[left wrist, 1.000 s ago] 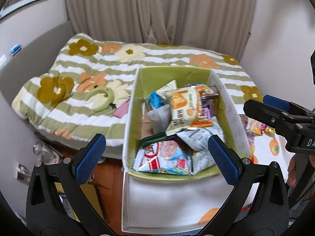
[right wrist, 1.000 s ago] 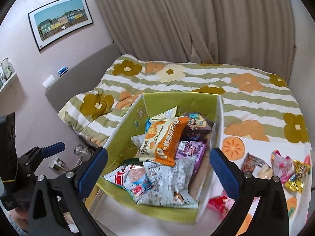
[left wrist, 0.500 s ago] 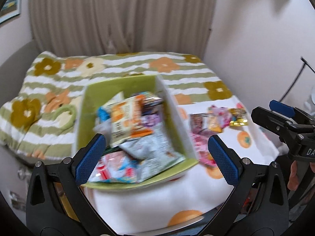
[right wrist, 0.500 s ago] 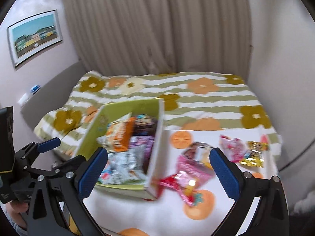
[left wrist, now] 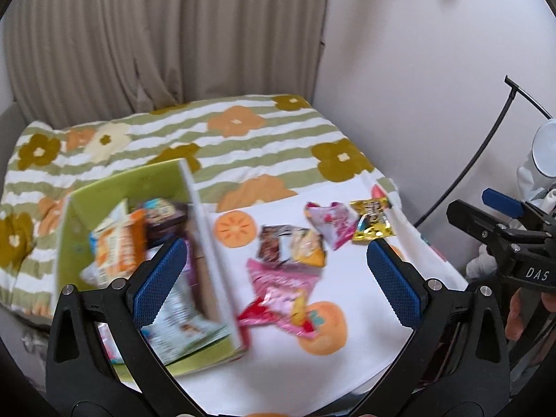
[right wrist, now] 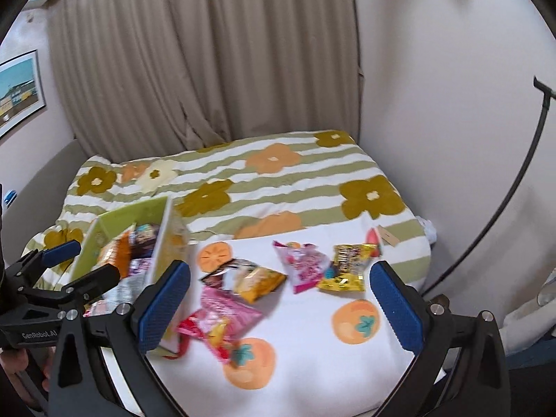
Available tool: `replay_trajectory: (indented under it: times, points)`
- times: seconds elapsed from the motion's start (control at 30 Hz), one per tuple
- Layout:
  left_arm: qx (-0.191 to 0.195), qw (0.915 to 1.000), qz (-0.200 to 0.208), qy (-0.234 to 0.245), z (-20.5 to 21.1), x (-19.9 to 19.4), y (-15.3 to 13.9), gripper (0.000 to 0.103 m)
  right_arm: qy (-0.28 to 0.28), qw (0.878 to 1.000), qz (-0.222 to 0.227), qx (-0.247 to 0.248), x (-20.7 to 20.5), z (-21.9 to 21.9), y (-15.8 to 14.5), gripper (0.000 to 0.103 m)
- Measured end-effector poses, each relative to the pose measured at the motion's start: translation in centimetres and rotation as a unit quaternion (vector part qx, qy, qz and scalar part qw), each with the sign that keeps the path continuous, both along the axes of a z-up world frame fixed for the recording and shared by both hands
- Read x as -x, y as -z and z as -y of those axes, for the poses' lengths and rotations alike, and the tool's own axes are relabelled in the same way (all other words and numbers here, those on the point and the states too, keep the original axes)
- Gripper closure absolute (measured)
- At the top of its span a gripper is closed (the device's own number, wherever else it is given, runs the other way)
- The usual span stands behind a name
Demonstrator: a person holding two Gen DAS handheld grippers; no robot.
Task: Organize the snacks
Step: 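Move both grippers back to the remaining snacks on the sheet, then grasp the pink-white candy bag with the left gripper while the right grasps the yellow Pillows bag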
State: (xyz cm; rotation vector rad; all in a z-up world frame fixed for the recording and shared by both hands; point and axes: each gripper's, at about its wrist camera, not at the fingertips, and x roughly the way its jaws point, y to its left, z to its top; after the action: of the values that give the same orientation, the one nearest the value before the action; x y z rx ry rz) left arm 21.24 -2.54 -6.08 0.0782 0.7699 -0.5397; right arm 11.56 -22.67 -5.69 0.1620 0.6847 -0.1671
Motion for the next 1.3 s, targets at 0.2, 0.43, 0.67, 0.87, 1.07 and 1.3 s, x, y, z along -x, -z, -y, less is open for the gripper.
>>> replay_trajectory:
  times: [0.2, 0.43, 0.67, 0.87, 1.07, 1.3]
  points:
    - [-0.007, 0.9992, -0.030, 0.027, 6.2, -3.7, 1.9, 0.000, 0.017, 0.999, -0.025, -0.018, -1.8, 5.4, 1.9, 0.000]
    - [-0.021, 0.9951, -0.077, 0.059, 12.7, -9.0, 5.7, 0.000, 0.018, 0.998, -0.061, -0.029, -4.9, 10.2, 5.0, 0.000]
    - [-0.044, 0.9805, -0.173, 0.082, 18.1, -14.8, 12.1, 0.001, -0.003, 0.993, -0.112, -0.041, -9.1, 13.6, 9.5, 0.000]
    - [-0.076, 0.9634, -0.240, 0.094, 20.8, -17.5, 17.5, 0.001, -0.044, 0.987, -0.155, -0.024, -12.4, 13.7, 13.8, 0.000]
    - [-0.084, 0.9535, -0.275, 0.089, 22.2, -18.8, 20.8, 0.001, -0.078, 0.980, -0.181, -0.019, -14.5, 13.3, 17.1, 0.000]
    - [-0.092, 0.9451, -0.301, 0.089, 23.2, -19.2, 23.1, 0.027, -0.083, 0.976, -0.200, -0.030, -15.7, 14.0, 19.2, 0.007]
